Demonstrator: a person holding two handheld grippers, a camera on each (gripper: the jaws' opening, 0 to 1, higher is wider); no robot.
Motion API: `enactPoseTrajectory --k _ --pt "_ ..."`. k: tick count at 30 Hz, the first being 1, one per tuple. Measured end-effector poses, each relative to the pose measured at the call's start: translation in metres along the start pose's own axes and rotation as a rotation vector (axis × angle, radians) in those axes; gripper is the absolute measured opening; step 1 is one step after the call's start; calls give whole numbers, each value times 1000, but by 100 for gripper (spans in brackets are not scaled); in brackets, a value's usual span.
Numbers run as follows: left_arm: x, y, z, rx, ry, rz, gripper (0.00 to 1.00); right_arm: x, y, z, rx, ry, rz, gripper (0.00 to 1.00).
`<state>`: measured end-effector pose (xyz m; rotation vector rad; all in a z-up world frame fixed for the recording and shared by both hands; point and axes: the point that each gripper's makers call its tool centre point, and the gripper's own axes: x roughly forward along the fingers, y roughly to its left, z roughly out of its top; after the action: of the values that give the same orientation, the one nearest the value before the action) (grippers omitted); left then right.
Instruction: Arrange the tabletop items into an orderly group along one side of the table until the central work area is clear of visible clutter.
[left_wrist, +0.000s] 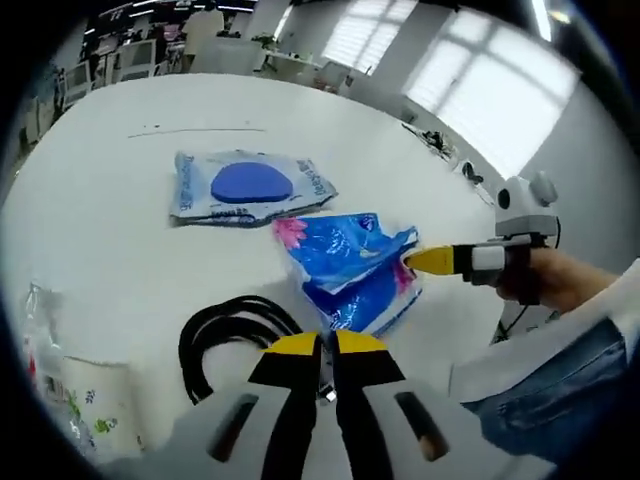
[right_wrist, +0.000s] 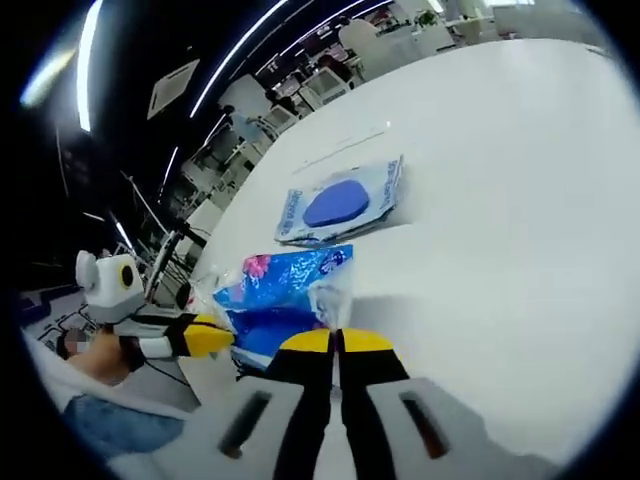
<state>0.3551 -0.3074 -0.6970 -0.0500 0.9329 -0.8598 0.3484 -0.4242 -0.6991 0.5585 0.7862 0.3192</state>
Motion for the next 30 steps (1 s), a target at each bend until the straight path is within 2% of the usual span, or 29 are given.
enactPoseTrajectory --k 4,8,18,22,24,26,30 --pt "10 -7 21 11 10 -43 1 -14 -7 21 -47 -26 -27 0" --pt "16 -18 43 44 4 -77 1 -28 -11 41 -49 -54 -37 0" --pt "33 -48 93 136 -14 -141 1 -57 -21 111 -151 -121 -84 0" --pt "40 -56 114 159 -23 -149 1 -64 -26 130 -160 -147 -104 0" --pt "44 -59 123 167 -30 -155 1 -67 -30 141 -135 -180 -111 0" --pt "49 -59 130 174 -32 -154 1 -68 -36 148 -88 -207 -108 0" --pt "57 -59 135 160 -25 -159 1 -65 -45 152 -79 -208 -118 0"
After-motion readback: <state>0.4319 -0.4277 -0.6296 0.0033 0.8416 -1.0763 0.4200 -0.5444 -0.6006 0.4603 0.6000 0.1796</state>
